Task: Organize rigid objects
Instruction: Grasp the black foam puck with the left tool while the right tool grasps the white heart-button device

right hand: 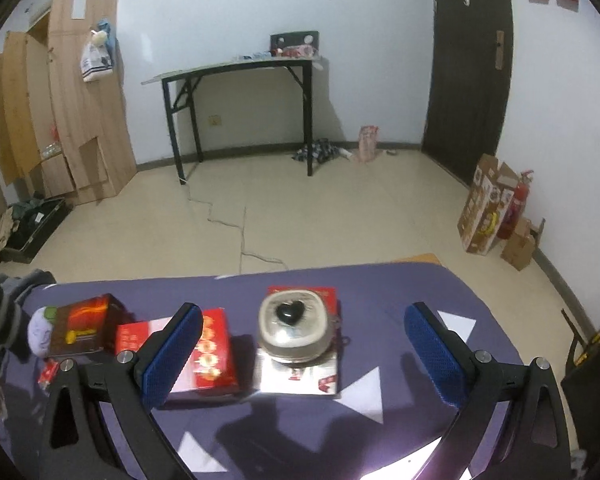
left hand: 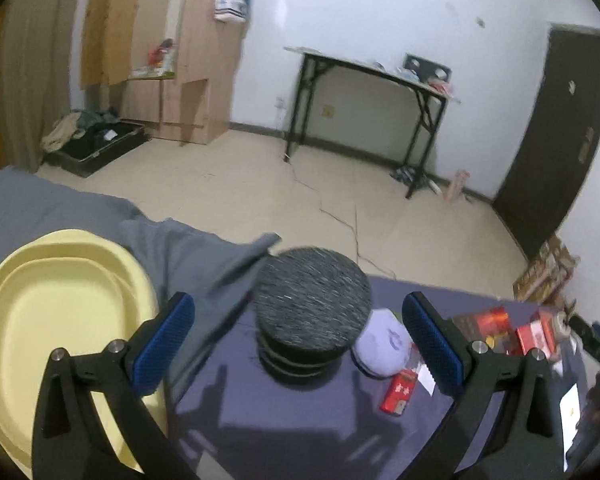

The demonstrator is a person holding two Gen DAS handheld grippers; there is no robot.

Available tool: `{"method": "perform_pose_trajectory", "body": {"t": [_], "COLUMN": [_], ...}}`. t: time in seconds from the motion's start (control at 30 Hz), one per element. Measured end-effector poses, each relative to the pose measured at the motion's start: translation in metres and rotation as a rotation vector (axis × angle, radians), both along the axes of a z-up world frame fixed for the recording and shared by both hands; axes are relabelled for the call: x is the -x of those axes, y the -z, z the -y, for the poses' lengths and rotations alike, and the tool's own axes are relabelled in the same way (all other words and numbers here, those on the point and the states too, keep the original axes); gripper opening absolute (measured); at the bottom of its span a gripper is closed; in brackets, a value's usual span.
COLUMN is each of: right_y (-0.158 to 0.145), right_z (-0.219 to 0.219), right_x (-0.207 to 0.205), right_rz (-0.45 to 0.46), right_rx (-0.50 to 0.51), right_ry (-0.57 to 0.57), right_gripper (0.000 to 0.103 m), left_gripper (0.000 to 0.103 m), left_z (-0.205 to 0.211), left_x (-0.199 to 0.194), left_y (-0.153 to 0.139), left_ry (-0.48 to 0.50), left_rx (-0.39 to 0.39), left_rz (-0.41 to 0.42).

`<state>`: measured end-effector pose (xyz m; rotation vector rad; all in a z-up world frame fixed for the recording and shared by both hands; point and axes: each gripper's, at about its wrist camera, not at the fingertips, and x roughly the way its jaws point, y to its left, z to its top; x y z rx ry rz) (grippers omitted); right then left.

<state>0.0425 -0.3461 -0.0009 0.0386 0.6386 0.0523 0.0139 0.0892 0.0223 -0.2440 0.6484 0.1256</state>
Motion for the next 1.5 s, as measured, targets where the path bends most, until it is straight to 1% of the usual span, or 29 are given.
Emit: {"method": "perform_pose_trajectory", "body": {"t": [0.2, 0.27, 0.33, 0.4, 0.47, 0.5, 0.57, 0.67, 0.77, 0.83, 0.87, 0.9, 0.93, 0.97, 1.0, 1.03, 1.1, 1.23, 1.37, 1.43, 1.47, 1.5], "right_y": [-0.007, -0.007, -0.006, -0.004, -0.002, -0.003, -0.003, 0.004, 0.009, 0.010, 0.013, 0.015, 0.017, 0.019, 0.019, 0.019, 0.017, 0.020, 0.010, -0.003, -0.010, -0.020], "right_z": [-0.006, -0.003, 0.004, 0.009, 0.005, 0.001, -0.002, -0.009, -0.007, -0.004, -0.001, 0.002, 0.007, 0.011, 0.012, 0.015, 0.021, 0.035, 0.042, 0.046, 0.045, 0.039], "right_x": [-0.015, -0.023, -0.031, -0.039, -0.045, -0.047, -0.047, -0.050, -0.054, -0.057, -0.058, -0.058, -0.061, -0.062, -0.062, -0.061, -0.060, -0.055, -0.040, -0.027, -0.018, -0.007], "right_rz": [-0.028, -0.037, -0.045, -0.051, -0.057, -0.044, -0.017, -0.030, -0.038, -0.035, -0.037, -0.040, -0.042, -0.043, -0.043, -0.041, -0.031, -0.027, 0.045, 0.106, 0.143, 0.187], "right_rx": [0.013, -0.008, -0.025, -0.030, -0.043, -0.039, -0.010, -0.010, -0.013, -0.033, -0.033, -0.026, -0.021, -0.026, -0.036, -0.045, -0.043, -0.074, -0.081, -0.123, -0.140, -0.148], "right_ry": [-0.028, -0.027, -0.008, 0.026, 0.019, 0.015, 0.022, 0.003, -0.004, -0.014, -0.019, -0.027, -0.030, -0.045, -0.051, -0.055, -0.052, -0.048, -0.040, -0.054, -0.085, -0.139], "right_gripper": [0.103, 0.103, 0.102, 0.099, 0.095, 0.095, 0.096, 0.096, 0.091, 0.086, 0.080, 0.075, 0.070, 0.064, 0.057, 0.054, 0.054, 0.054, 0.054, 0.054, 0.054, 0.054], "left_gripper": [0.103, 0.103, 0.103, 0.103, 0.103, 0.103, 0.103, 0.103, 0.103, 0.103, 0.103, 0.097, 0.089, 0.084, 0.075, 0.070, 0.070, 0.069, 0.069, 0.069, 0.069, 0.069], "left_z": [0.014, 0.015, 0.013, 0.008, 0.005, 0.004, 0.006, 0.010, 0.011, 0.006, 0.004, 0.002, 0.002, 0.002, 0.001, 0.000, -0.003, -0.004, -0.007, -0.008, -0.009, -0.008], "left_x": [-0.005, -0.005, -0.004, -0.005, -0.007, -0.008, -0.011, -0.013, -0.016, -0.016, -0.017, -0.016, -0.017, -0.016, -0.017, -0.017, -0.015, -0.009, 0.000, 0.007, 0.012, 0.019], "left_y": [0.012, 0.013, 0.014, 0.016, 0.018, 0.019, 0.020, 0.018, 0.020, 0.023, 0.024, 0.025, 0.025, 0.025, 0.026, 0.026, 0.026, 0.020, 0.009, -0.002, -0.011, -0.023], "left_ry": [0.046, 0.046, 0.039, 0.029, 0.022, 0.021, 0.030, 0.044, 0.042, 0.027, 0.023, 0.023, 0.024, 0.026, 0.024, 0.020, 0.015, 0.007, -0.002, -0.014, -0.019, -0.022], "left_rx": [-0.042, -0.049, -0.041, -0.013, 0.008, 0.009, -0.005, -0.037, -0.041, -0.023, -0.012, 0.000, 0.003, 0.004, 0.005, 0.009, 0.020, 0.042, 0.055, 0.046, 0.031, 0.004], "left_rz": [-0.021, -0.013, 0.005, 0.018, 0.021, 0.023, 0.025, 0.033, 0.028, 0.026, 0.027, 0.029, 0.031, 0.031, 0.028, 0.027, 0.033, 0.075, 0.118, 0.138, 0.149, 0.171]}}
